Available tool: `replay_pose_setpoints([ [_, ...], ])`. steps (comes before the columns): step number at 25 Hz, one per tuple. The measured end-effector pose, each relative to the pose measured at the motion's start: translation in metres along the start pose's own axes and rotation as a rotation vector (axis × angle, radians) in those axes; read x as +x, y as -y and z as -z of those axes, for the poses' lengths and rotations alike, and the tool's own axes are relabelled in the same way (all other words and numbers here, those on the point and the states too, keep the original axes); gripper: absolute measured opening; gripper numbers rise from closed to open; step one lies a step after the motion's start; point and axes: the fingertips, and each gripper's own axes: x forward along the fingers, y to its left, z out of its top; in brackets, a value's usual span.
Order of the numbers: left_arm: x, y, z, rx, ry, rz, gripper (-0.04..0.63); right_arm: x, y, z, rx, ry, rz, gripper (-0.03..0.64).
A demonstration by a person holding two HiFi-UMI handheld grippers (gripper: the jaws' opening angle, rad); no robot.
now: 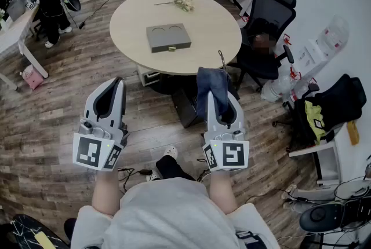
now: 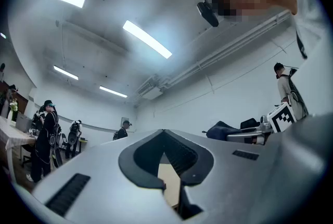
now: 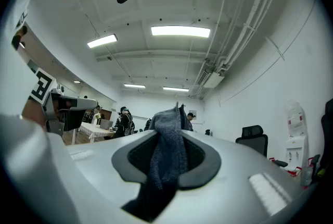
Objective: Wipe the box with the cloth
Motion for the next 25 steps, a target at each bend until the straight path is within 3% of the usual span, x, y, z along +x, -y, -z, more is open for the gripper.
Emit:
replay_pose_setpoints([
  [12,0.025,-0.025,0.013,-0.016,0.004,-0.008,0.008,0.039,0.003,0.014,0.027,-0.005,-0.015,0.091],
  [25,0.112,-0.063,0.033,0.003,0.027,-0.077,0.008,0.148,0.036,0.037,0.037,0.001,-0.127,0.091],
])
